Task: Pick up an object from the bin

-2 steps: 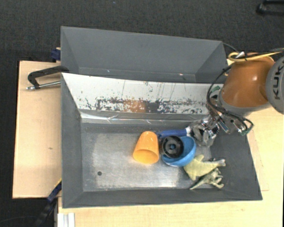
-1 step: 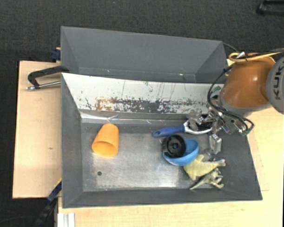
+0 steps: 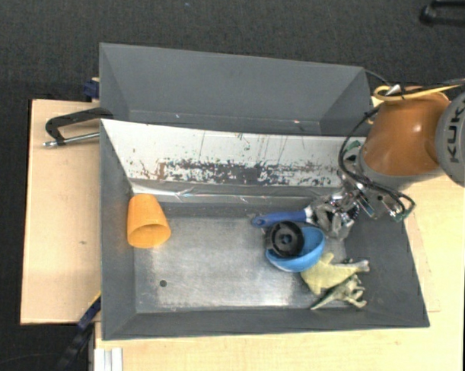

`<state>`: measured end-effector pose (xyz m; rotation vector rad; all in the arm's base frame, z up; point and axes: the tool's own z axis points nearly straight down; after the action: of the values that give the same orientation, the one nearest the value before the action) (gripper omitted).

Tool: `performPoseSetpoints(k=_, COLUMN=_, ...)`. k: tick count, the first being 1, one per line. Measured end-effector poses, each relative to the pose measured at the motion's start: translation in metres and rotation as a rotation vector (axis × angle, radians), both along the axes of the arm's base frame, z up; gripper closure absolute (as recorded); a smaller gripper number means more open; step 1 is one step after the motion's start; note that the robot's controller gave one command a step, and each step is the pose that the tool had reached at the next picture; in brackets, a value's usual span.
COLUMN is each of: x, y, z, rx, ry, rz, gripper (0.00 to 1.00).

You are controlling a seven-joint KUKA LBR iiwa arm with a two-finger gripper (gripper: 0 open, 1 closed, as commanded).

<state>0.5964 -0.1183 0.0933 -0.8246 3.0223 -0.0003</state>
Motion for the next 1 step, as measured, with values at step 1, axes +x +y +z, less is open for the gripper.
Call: performPoseSetpoints(k=1, x=-0.0004, y=-0.0015, z=-0.0004, rx=-0.003, ry=0.001, rz=-0.001, gripper=0.0)
